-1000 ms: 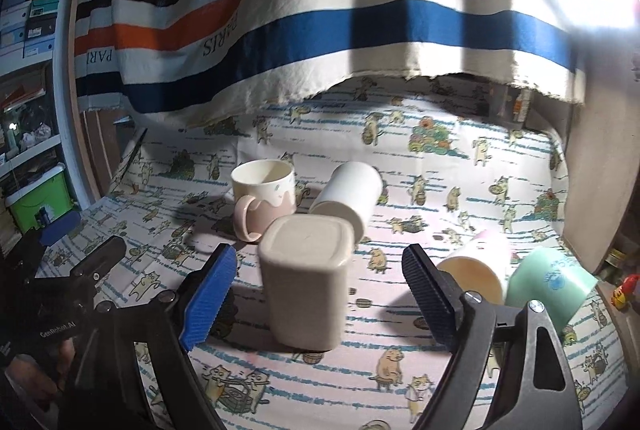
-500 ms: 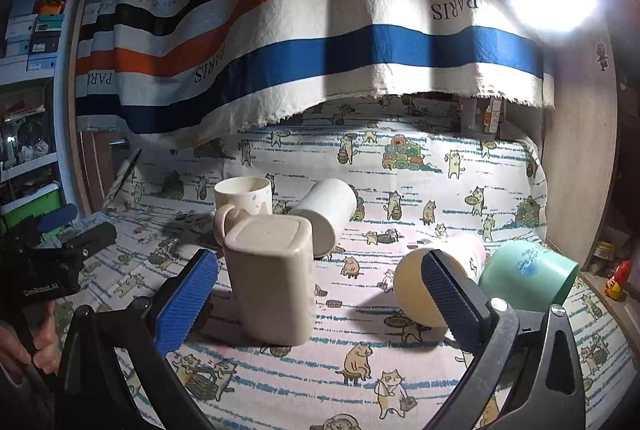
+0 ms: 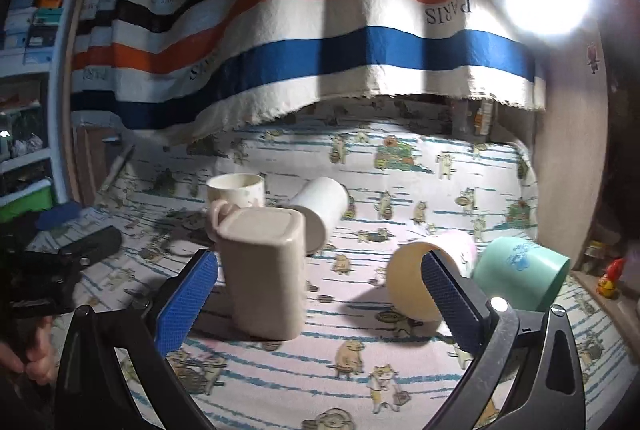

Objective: Flip cup upside down

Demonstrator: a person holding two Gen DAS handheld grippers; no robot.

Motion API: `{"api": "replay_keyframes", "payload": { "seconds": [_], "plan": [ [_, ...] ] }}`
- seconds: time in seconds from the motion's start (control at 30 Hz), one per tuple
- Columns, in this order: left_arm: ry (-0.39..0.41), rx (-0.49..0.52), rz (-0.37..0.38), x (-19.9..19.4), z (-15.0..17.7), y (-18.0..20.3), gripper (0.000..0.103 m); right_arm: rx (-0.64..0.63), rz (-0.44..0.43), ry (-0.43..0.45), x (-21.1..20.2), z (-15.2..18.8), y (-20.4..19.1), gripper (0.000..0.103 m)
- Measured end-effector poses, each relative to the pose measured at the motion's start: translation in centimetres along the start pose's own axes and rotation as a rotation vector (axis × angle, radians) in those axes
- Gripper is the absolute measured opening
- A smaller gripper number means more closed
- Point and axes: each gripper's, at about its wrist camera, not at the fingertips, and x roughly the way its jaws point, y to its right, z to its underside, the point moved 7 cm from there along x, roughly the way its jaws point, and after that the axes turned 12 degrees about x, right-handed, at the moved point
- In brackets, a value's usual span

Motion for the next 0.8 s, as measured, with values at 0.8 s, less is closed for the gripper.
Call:
{"api": "replay_keyframes", "payload": {
  "seconds": [0.8],
  "plan": [
    [0.006, -0.001, -0.019, -0.24, 0.07, -0.13, 0.103, -0.004, -0.005, -0.003, 0.04, -0.01, -0.11, 0.103]
  ]
}}
